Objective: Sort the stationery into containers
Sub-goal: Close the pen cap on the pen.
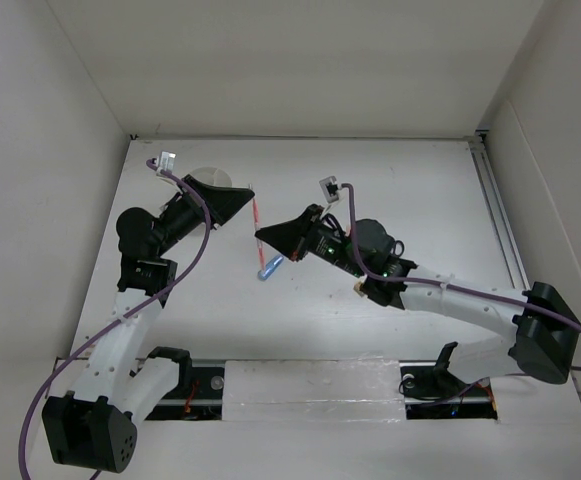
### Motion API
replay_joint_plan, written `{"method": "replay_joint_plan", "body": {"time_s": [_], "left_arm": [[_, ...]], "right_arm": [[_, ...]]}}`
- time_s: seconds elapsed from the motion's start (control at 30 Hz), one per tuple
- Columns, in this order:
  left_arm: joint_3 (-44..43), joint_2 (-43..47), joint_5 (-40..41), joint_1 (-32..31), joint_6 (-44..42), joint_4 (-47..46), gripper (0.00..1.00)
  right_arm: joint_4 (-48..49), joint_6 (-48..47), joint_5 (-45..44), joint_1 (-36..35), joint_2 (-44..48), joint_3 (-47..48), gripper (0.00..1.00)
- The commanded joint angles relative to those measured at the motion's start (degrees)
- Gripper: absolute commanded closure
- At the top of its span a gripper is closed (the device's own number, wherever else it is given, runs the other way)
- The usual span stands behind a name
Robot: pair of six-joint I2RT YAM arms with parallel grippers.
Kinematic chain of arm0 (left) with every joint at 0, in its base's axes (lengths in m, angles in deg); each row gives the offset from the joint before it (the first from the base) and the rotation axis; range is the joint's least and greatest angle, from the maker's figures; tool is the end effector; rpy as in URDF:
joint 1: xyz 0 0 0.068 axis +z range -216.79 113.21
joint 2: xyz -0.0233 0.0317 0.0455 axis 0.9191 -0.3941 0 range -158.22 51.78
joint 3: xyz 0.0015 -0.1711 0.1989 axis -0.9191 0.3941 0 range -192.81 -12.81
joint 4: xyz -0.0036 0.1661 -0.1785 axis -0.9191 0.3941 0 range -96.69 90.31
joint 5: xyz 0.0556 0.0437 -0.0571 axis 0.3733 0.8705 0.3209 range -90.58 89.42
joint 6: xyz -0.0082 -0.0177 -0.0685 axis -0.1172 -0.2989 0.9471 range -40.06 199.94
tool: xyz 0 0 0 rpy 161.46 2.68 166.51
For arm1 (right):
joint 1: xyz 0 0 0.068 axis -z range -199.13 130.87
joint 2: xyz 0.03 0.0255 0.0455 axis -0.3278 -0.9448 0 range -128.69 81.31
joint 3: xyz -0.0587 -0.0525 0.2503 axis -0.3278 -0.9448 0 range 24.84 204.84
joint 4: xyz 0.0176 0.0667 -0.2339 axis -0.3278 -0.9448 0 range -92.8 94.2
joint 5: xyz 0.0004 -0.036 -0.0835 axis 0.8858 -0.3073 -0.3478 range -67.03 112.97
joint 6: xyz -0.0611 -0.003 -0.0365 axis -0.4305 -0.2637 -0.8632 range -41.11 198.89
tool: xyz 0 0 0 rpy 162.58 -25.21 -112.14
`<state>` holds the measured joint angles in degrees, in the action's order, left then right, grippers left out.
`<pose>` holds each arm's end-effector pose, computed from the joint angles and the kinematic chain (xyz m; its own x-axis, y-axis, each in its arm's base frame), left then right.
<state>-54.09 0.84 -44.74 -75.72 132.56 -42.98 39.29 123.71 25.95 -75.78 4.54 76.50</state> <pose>0.1884 -0.0710 0.3833 -0.3086 -0.5286 -0.7908 0.7929 0.3162 -0.5208 0.1750 0.2713 0.3413 -0.5402 0.4596 -0.7050 -0.6788 0.2572 0.6878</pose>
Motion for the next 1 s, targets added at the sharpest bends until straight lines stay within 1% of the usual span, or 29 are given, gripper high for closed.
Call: {"method": "replay_joint_plan", "body": {"time_s": [0.0,0.37,0.53,0.7,0.97], "left_arm": [[-2.32,0.66,-1.80,0.14,-0.50,-3.52,1.00],[0.67,1.19,-2.33,0.14,-0.50,-7.29,1.00],[1.28,1.71,-2.86,0.14,-1.03,-7.30,1.00],[3.04,2.25,-3.39,0.14,-1.56,-7.92,1.00],[3.04,2.77,-3.91,0.14,-2.61,-7.92,1.00]], "right_arm": [[2.88,-0.87,-0.18,0.66,0.14,1.16,1.00],[2.88,-0.34,1.67,0.66,-1.45,3.54,1.00],[2.88,-0.34,2.29,0.66,-1.98,4.06,1.00],[2.35,-0.34,2.29,0.66,-0.92,4.06,1.00],[1.12,-0.34,1.76,0.66,0.92,4.06,1.00]]}}
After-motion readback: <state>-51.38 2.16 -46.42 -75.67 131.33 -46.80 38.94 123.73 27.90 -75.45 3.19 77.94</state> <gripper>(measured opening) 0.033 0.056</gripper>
